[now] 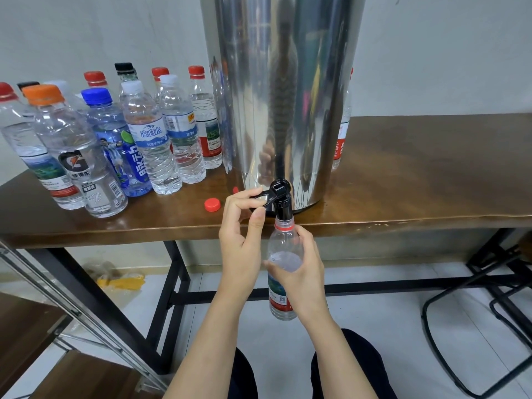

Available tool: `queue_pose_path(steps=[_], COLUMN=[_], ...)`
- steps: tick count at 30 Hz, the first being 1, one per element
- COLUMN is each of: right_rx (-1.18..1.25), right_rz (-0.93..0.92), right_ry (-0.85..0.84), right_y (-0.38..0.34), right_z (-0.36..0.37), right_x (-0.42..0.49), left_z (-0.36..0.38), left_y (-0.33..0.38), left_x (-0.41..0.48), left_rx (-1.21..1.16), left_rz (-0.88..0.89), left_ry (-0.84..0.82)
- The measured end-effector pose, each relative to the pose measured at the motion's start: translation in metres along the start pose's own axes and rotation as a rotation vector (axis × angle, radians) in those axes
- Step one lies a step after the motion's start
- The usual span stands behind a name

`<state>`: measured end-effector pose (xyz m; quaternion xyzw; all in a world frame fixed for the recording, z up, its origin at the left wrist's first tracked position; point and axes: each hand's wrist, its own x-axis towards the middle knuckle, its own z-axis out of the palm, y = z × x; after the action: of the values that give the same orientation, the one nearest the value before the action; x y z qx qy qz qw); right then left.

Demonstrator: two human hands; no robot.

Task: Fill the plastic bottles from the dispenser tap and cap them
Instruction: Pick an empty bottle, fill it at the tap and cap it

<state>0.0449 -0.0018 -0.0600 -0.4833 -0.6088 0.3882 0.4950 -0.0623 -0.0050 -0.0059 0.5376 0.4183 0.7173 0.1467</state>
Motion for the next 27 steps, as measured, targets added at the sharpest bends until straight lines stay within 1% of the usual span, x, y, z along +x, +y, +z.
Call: queue_pose_path(steps=[27], right_rx=[-0.002], right_rz=[-0.008], right_ry=[0.002], right_y=[-0.0009], right_z=[-0.0007], right_x=[0.0010], left_z=[0.0001], left_y=[-0.0018], left_x=[0.0000], left_rx=[-0.004], left_rz=[-0.010], left_ry=[0.008])
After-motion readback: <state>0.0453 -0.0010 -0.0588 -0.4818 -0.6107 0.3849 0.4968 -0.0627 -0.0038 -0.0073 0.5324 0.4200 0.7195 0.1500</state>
